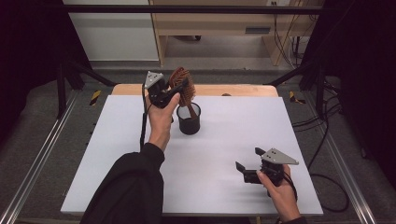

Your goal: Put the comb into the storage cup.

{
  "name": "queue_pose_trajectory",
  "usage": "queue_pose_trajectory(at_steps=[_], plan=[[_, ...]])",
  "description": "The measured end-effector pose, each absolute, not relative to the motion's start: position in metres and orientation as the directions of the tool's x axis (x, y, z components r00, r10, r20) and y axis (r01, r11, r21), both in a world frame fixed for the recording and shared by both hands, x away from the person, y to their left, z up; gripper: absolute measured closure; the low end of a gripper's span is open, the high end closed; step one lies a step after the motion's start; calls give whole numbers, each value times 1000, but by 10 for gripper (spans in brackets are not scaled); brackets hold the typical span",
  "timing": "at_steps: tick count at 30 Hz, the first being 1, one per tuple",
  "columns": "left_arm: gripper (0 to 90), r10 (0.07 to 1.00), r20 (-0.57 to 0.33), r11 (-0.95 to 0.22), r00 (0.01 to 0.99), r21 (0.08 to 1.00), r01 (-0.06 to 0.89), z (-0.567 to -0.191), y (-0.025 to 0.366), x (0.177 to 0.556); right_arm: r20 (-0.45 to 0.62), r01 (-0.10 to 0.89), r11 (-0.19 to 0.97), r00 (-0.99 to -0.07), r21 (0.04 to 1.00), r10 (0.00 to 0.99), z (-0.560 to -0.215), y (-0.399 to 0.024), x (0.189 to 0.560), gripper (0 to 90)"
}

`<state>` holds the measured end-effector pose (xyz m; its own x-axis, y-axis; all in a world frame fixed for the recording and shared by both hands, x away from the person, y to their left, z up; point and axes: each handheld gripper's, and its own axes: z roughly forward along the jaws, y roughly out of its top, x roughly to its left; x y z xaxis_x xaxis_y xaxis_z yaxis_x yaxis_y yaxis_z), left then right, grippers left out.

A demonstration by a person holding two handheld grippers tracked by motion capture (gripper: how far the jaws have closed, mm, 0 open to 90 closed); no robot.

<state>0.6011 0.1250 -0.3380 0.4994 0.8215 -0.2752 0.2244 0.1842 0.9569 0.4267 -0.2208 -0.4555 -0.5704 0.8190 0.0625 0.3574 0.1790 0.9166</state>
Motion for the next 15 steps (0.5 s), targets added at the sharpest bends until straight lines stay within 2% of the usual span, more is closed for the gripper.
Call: queue_pose_trajectory(at_steps=[15], plan=[[507, 820, -269, 176, 505, 958, 225, -342, 123, 598, 62, 361, 184, -573, 914, 817, -456, -219, 427, 57]])
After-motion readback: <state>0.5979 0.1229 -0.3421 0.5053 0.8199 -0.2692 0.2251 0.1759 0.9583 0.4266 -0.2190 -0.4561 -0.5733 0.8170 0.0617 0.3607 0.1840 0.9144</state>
